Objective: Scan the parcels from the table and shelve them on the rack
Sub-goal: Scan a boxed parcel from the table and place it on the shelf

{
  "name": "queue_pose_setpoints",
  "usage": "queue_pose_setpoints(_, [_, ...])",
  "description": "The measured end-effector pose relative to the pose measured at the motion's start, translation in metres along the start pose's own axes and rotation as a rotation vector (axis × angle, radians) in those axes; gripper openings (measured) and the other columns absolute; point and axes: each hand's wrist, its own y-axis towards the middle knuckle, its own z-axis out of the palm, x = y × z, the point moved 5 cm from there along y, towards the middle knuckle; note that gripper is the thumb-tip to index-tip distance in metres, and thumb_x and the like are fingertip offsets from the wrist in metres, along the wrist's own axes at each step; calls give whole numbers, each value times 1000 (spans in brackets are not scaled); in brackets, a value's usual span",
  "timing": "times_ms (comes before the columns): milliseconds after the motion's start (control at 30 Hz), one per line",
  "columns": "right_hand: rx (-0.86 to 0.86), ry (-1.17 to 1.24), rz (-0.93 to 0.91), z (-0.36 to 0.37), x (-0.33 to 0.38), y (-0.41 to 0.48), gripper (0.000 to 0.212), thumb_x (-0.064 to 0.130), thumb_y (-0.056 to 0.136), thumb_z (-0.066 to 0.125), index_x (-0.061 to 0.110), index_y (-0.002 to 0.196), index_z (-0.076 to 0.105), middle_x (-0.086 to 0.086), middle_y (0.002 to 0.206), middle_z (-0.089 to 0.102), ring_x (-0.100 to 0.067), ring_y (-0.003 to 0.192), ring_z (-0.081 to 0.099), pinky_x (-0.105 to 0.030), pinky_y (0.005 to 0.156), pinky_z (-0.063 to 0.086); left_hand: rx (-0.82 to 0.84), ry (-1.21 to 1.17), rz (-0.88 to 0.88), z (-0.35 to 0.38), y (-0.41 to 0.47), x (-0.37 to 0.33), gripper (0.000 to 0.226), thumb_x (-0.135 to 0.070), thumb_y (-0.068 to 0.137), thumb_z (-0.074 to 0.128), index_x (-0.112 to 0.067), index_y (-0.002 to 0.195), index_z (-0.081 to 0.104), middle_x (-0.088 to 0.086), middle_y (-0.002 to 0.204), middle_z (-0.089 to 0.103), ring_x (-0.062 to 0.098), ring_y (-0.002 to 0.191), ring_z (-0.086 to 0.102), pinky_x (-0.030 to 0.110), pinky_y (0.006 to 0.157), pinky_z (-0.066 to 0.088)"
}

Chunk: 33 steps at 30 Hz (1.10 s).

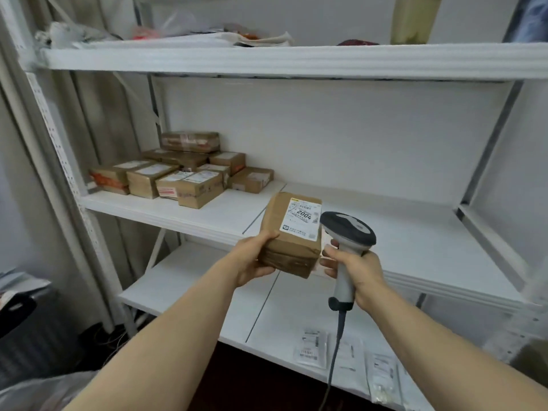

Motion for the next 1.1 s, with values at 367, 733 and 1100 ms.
queue_pose_setpoints(367, [155,-206,6,63,40,151,13,9,83,71,0,89,63,-17,72,72,-26,56,69,-25,42,48,-177,50,6,-54,147,-59,56,-45,79,71,-9,116,51,12,103,63,27,91,66,37,67,59])
queue_pose_setpoints(733, [68,-145,101,108,29,267,11,7,82,71,-2,82,65,-13,62,70,-22,52,68,-24,42,49,-121,102,-65,-49,290,-94,41,-46,81,69,-9,96,61,9,78,65,23,66,63,36,61,58])
queue_pose_setpoints(1100, [-98,-75,95,147,25,342,8,5,81,71,-1,84,67,-15,67,68,-22,49,65,-23,41,47,-179,406,23,-49,422,-136,89,-71,86,37,-8,148,24,25,141,43,43,124,48,53,100,44])
